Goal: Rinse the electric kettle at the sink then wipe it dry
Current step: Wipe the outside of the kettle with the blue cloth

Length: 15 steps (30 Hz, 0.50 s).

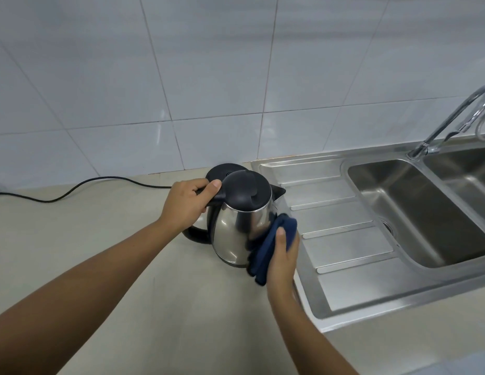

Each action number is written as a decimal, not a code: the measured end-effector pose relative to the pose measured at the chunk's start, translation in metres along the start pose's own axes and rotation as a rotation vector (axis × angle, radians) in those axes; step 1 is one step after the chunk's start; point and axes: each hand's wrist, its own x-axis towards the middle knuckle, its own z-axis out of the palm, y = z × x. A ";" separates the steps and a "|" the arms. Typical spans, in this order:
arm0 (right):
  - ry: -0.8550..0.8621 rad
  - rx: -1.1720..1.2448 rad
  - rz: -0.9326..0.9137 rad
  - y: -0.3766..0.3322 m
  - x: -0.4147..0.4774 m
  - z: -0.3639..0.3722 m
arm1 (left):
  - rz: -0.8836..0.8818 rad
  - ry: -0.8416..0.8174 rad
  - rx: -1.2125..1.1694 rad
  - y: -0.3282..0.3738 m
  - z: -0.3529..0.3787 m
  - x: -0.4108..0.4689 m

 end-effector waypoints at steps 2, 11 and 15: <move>-0.027 -0.045 -0.049 0.014 -0.019 0.001 | -0.003 -0.015 -0.004 -0.001 -0.001 0.001; -0.437 0.091 0.423 -0.051 0.091 -0.021 | -0.035 -0.129 0.032 0.010 -0.010 -0.001; -0.632 -0.147 0.381 -0.075 0.132 -0.002 | -0.063 0.008 0.279 0.018 -0.010 -0.014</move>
